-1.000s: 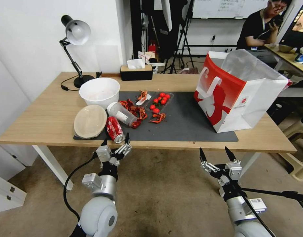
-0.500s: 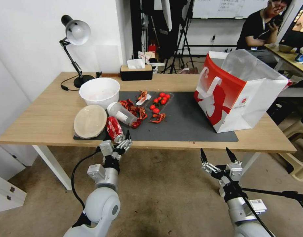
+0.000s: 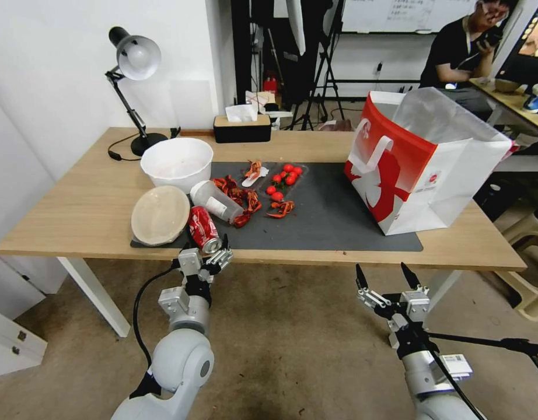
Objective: Pick up the trash from the table and place it into the takeout bag.
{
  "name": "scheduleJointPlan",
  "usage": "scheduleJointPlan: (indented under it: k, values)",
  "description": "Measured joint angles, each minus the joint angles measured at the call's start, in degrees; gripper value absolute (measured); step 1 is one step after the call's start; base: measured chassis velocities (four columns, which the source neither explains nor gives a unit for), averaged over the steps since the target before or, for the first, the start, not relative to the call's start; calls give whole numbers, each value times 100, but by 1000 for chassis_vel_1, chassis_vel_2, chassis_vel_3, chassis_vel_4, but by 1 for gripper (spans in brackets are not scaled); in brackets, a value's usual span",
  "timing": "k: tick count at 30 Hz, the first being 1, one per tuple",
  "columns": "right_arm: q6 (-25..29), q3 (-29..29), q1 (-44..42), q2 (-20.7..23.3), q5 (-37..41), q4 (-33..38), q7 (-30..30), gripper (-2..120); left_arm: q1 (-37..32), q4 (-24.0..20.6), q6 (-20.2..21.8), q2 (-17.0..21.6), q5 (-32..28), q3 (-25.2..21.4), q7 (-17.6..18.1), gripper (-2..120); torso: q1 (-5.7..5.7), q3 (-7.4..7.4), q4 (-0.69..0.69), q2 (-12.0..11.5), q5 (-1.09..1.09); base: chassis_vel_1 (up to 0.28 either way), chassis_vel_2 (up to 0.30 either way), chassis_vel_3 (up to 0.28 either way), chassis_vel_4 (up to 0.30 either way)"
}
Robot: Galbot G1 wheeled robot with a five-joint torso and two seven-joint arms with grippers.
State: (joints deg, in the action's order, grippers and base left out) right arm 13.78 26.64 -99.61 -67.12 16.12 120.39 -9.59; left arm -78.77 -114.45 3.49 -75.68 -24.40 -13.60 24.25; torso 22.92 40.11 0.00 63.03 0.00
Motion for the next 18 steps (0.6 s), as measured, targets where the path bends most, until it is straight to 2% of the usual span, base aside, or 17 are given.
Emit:
scheduleJointPlan:
  k: [8, 11, 15, 18]
  values:
    - [9, -1, 9, -5, -3, -8, -6, 100, 0, 52, 55, -22, -17, -12, 14, 99, 0, 0, 0, 0, 0, 0, 0, 0, 0]
    - [31, -1, -2, -16, -7, -22, -9, 100, 23, 61, 95, -5, -54, -25, 64, 85, 0, 0, 0, 0, 0, 0, 0, 0, 0]
    - [38, -2, -4, -27, -16, -29, -10, 100, 37, 62, 109, 11, -94, -35, 84, 75, 0, 0, 0, 0, 0, 0, 0, 0, 0]
    - [44, -10, 5, -29, -29, -54, -13, 100, 40, 62, 117, 20, -122, -64, 114, 59, 0, 0, 0, 0, 0, 0, 0, 0, 0]
